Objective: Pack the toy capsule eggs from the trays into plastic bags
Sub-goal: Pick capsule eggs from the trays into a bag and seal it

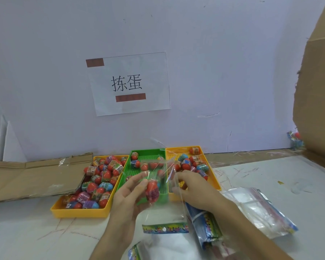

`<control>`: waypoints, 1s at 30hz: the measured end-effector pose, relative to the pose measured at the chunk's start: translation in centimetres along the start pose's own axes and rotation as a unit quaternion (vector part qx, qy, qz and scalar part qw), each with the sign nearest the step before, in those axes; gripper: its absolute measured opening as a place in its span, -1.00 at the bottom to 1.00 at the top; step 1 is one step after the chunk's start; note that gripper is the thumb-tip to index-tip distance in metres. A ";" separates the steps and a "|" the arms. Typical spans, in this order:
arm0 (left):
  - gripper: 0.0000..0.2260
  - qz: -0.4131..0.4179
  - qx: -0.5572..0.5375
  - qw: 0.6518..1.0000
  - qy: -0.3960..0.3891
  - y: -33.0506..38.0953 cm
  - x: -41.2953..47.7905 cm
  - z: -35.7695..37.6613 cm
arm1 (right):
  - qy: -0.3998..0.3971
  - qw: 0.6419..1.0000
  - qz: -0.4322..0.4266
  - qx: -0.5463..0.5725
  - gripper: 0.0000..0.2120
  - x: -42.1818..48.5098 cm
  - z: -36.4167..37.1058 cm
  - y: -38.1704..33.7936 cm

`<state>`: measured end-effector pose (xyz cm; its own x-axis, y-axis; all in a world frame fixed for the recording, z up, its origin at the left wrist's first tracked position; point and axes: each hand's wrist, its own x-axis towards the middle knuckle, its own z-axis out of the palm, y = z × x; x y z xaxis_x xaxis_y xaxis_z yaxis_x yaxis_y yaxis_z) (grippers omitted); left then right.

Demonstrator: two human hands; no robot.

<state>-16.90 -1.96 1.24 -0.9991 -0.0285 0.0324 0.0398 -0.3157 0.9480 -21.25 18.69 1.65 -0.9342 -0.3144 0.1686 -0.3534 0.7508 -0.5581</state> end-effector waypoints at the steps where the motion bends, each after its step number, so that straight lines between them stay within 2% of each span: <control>1: -0.64 -0.001 -0.001 1.000 -0.001 0.0 0.0 0.0 | 0.010 1.000 0.005 0.001 -0.97 0.0 0.1 -0.1; 7: -0.62 0.002 0.000 1.000 -0.004 0.0 0.0 0.1 | 0.046 0.998 0.022 0.031 -0.85 -0.3 0.3 -0.5; 9: -0.64 -0.002 -0.001 1.000 -0.009 0.0 -0.1 0.2 | 0.030 0.999 0.011 0.010 -0.78 -0.5 0.5 -0.8; 12: -0.71 -0.006 0.005 1.000 -0.013 -0.2 -0.2 0.3 | 0.006 1.000 -0.012 -0.025 -0.94 -0.6 0.6 -1.1; 14: -0.72 -0.008 0.011 1.000 -0.012 -0.3 -0.1 0.2 | 0.031 0.999 -0.017 -0.008 -0.98 -0.5 0.7 -0.9; 18: -0.62 0.001 0.026 1.000 0.003 -0.4 0.0 0.2 | 0.159 0.984 -0.004 0.084 -0.86 0.1 0.3 -0.6; 21: -0.67 0.023 0.045 0.999 0.009 -0.4 0.0 0.2 | 0.242 0.945 0.022 0.219 -0.87 0.3 -0.9 -0.6; 23: -0.74 0.034 0.060 0.998 0.013 -0.5 0.0 0.2 | 0.253 0.910 0.027 0.327 -0.86 0.1 -2.0 -0.8; 25: -0.83 0.047 0.084 0.995 0.012 -0.6 0.0 0.1 | 0.264 0.887 0.007 0.379 -0.85 -0.1 -2.7 -1.2; 27: -0.82 0.062 0.107 0.992 0.012 -0.7 0.0 0.1 | 0.262 0.880 -0.020 0.395 -0.85 -0.3 -2.9 -1.5; 30: -0.82 0.079 0.137 0.987 0.009 -0.8 -0.1 0.2 | 0.242 0.896 -0.040 0.371 -0.85 -0.3 -2.5 -1.8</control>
<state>-16.87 -1.49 0.59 -0.9803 -0.0750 0.1827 0.1860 -0.0385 0.9818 -20.47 18.82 4.62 -0.8826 0.0732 0.4644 -0.4581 0.0887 -0.8845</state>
